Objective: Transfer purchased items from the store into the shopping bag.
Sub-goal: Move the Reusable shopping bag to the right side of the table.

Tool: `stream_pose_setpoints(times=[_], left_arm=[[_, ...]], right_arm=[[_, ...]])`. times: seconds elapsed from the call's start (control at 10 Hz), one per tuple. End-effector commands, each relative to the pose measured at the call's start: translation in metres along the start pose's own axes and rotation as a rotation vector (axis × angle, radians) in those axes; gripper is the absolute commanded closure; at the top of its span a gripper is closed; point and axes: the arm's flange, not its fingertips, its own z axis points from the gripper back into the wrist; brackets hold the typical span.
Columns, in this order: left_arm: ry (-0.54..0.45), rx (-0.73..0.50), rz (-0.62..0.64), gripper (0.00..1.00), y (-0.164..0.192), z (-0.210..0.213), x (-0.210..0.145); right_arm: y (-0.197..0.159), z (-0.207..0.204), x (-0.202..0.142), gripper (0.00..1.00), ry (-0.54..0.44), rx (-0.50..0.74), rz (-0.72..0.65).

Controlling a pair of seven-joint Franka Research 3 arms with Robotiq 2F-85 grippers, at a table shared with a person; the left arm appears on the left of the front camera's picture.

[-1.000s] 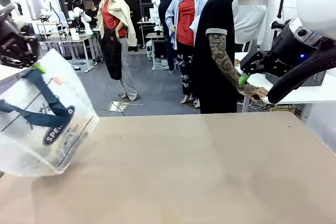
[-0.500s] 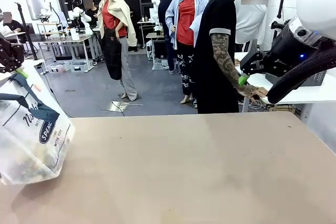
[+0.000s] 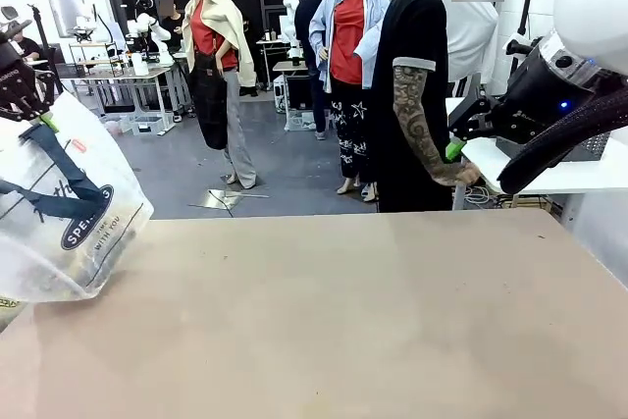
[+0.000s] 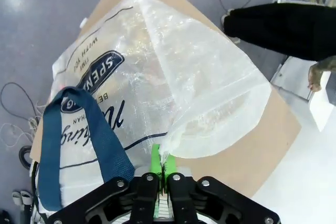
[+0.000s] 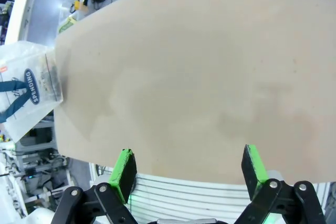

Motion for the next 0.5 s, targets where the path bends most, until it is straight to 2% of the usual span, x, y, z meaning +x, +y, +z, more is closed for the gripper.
stream_pose_setpoints(times=[0.0, 0.2, 0.3, 0.4], left_arm=[[-0.002, 0.005, 0.041, 0.74, -0.01, 0.008, 0.009], [0.004, 0.015, 0.043, 0.34, -0.014, 0.004, 0.008], [-0.055, 0.017, 0.031, 0.14, -0.018, 0.006, 0.004], [-0.178, -0.044, -0.037, 0.03, -0.027, 0.018, -0.013]], right_arm=[[0.001, 0.0, 0.003, 0.0, 0.011, -0.003, 0.017], [0.001, 0.0, 0.003, 0.0, 0.011, -0.003, 0.017], [0.001, 0.0, 0.003, 0.0, 0.011, -0.003, 0.017], [0.001, 0.0, 0.003, 0.0, 0.011, -0.003, 0.017]])
